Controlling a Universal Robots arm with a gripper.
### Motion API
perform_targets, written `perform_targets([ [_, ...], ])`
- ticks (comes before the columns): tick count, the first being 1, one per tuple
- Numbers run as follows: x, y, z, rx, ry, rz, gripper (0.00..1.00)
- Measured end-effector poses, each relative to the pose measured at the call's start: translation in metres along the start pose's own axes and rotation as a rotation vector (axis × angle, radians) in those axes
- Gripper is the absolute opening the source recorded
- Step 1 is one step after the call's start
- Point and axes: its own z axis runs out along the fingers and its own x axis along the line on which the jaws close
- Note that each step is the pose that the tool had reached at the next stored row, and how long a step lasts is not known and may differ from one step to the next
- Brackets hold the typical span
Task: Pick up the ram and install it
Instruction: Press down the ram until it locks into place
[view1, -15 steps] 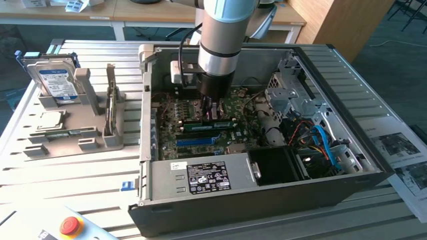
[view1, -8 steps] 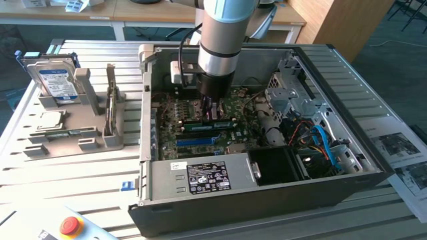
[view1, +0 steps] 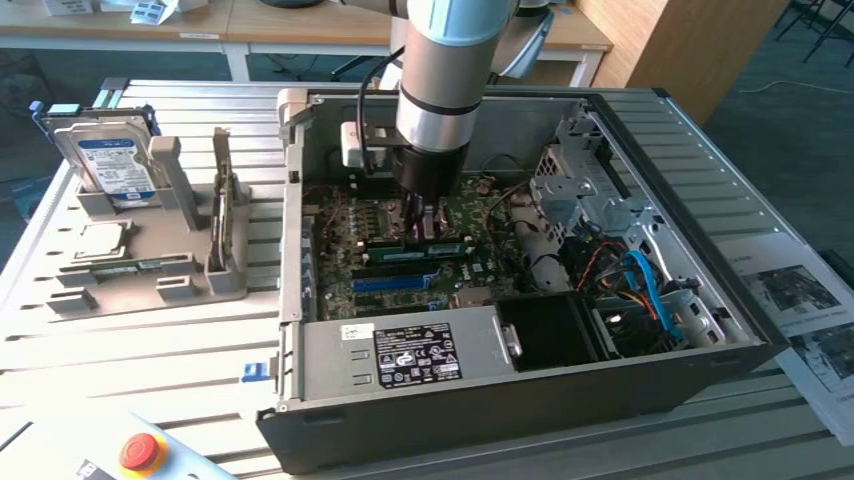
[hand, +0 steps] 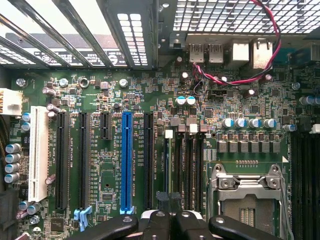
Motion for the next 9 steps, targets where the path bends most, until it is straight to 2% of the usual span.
perform_targets([
  [9, 0.0000, 0.0002, -0.0063, -0.0002, 0.0006, 0.000, 0.10],
])
